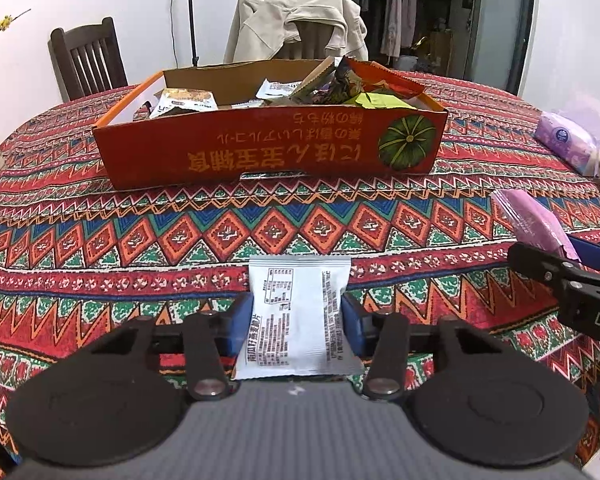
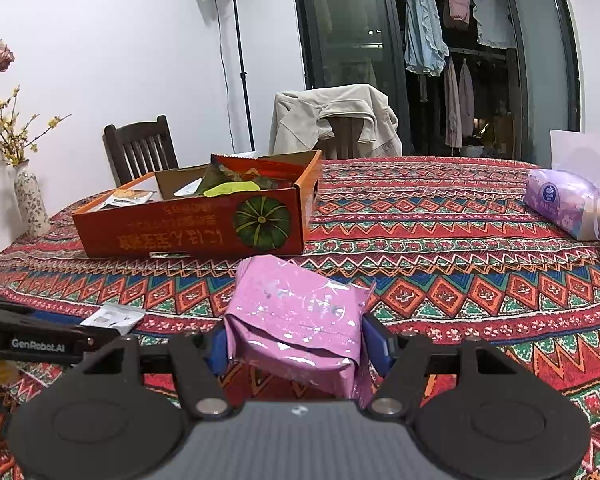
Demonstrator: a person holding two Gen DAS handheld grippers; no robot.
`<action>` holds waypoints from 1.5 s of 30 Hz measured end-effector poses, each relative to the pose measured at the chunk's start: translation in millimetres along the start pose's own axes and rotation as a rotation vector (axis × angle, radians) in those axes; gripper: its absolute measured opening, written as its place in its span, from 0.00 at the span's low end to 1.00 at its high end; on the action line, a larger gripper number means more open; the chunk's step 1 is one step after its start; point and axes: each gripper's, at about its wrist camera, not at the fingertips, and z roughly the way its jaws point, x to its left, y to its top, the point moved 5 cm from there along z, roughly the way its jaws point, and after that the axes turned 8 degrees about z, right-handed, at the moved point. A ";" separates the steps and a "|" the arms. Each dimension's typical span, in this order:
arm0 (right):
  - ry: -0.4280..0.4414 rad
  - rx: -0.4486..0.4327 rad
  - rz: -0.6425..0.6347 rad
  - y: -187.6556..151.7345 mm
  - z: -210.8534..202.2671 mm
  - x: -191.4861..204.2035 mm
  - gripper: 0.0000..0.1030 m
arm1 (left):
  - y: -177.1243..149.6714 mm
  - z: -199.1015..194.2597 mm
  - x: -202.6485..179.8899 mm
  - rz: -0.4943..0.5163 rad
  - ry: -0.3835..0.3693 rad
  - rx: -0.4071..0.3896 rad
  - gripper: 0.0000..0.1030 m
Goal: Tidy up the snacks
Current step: 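Lift both held packets over the cardboard box, then lower both packets into the box and open both grippers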
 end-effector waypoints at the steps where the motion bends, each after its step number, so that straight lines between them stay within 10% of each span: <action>1: -0.002 0.001 -0.002 0.4 0.1 0.5 0.63 | 0.0 -0.5 0.5 0.001 0.000 -0.001 0.46; 22: 0.035 -0.119 -0.107 84.8 15.7 58.6 0.63 | 81.4 -22.7 57.6 -0.013 0.082 -0.254 0.46; 37: -0.006 -0.066 -0.140 164.5 136.4 112.1 0.63 | 175.7 31.6 111.4 -0.061 0.175 -0.309 0.47; 43: -0.006 -0.019 -0.111 160.4 155.5 106.5 0.81 | 173.5 41.2 131.7 -0.129 0.173 -0.335 1.00; 45: 0.002 -0.021 -0.102 157.9 152.3 104.0 0.88 | 169.7 38.3 135.4 -0.141 0.166 -0.361 1.00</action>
